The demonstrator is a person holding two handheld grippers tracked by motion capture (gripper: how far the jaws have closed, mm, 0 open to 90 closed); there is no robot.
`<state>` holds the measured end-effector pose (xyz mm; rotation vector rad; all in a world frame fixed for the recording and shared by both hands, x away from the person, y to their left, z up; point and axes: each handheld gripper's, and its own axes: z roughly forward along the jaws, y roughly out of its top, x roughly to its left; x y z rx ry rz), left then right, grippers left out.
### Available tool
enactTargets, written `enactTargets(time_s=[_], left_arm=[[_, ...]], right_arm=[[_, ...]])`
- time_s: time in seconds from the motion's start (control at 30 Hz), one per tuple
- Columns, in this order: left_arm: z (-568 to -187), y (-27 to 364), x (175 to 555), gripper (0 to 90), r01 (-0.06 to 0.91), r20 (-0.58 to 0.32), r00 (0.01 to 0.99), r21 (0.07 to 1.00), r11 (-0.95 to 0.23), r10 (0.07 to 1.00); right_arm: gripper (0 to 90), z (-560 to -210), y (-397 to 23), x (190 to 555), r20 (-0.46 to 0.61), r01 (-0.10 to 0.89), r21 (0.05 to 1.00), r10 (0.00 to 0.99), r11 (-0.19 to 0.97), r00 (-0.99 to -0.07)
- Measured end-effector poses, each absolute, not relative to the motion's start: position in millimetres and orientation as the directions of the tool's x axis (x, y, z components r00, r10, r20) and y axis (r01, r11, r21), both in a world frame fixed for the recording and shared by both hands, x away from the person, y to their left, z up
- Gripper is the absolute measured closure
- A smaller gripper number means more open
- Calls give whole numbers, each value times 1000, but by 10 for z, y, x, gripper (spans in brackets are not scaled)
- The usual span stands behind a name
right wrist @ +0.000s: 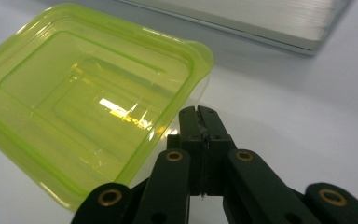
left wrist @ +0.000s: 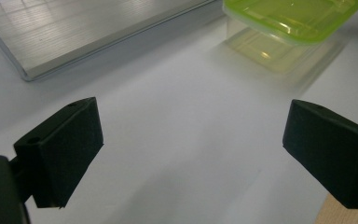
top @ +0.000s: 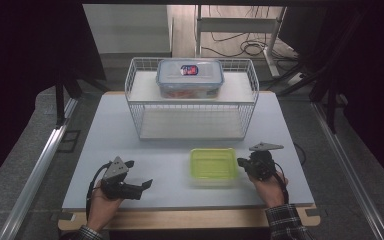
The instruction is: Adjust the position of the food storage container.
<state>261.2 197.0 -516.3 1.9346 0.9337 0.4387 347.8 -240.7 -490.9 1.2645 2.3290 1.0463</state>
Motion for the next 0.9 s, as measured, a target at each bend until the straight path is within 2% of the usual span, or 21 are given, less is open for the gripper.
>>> enactTargets(time_s=[0.53,0.77,0.9], left_arm=[[-5164,1962,2611,47,435,-67,652,849,-300,755],[-5172,1984,2616,47,441,-75,650,848,-294,757],[-5182,1997,2622,46,445,-78,647,847,-291,759]], right_arm=[[888,-4953,-2018,3425,44,552,727,775,408,-630],[743,-4869,-2196,3417,36,545,756,809,362,-587],[592,-4863,-2256,3396,46,555,757,818,346,-573]])
